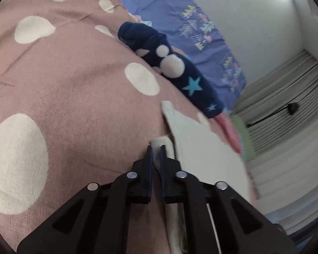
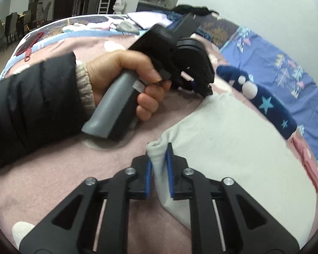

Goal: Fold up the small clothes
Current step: 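Tuck the shirt edge with the right gripper while the left gripper presses the bundle, then grasp the folded grey-green shirt edge with both grippers and lift it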

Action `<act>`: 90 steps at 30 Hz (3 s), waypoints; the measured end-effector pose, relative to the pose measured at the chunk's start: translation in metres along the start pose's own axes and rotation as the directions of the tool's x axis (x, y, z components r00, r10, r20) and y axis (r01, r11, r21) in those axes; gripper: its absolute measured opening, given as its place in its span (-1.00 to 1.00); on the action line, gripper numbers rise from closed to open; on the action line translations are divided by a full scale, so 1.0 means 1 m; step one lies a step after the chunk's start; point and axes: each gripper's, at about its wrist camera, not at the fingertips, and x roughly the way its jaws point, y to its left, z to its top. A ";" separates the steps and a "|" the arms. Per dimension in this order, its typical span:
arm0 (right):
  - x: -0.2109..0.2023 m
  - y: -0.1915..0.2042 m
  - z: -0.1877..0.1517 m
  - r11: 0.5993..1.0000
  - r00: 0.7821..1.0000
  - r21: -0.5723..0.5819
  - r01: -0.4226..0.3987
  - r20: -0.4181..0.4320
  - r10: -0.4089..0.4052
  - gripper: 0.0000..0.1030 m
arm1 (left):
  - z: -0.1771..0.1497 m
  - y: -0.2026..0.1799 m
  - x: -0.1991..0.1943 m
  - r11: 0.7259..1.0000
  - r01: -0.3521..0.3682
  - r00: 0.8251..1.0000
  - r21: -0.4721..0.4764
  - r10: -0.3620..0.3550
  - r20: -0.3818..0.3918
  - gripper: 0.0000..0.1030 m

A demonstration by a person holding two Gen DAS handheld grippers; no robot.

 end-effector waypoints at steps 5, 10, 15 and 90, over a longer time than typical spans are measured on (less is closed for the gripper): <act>-0.011 0.014 -0.013 0.991 0.996 -0.111 0.079 -0.025 -0.082 -0.37 | -0.006 -0.018 -0.001 0.993 0.082 0.996 0.083 -0.079 -0.041 0.14; 0.001 0.010 -0.023 0.983 0.986 -0.126 0.136 -0.078 -0.146 -0.17 | -0.014 -0.034 0.016 0.982 0.026 0.996 0.184 -0.011 -0.083 0.15; 0.009 0.007 -0.021 0.985 0.983 -0.087 0.150 -0.090 -0.158 -0.17 | -0.015 -0.035 0.020 0.979 0.012 0.997 0.205 0.004 -0.078 0.15; -0.134 -0.179 -0.095 0.807 0.910 0.466 0.363 0.009 -0.414 -0.94 | -0.036 -0.281 0.127 0.868 -0.104 0.980 0.486 0.172 -0.096 -0.83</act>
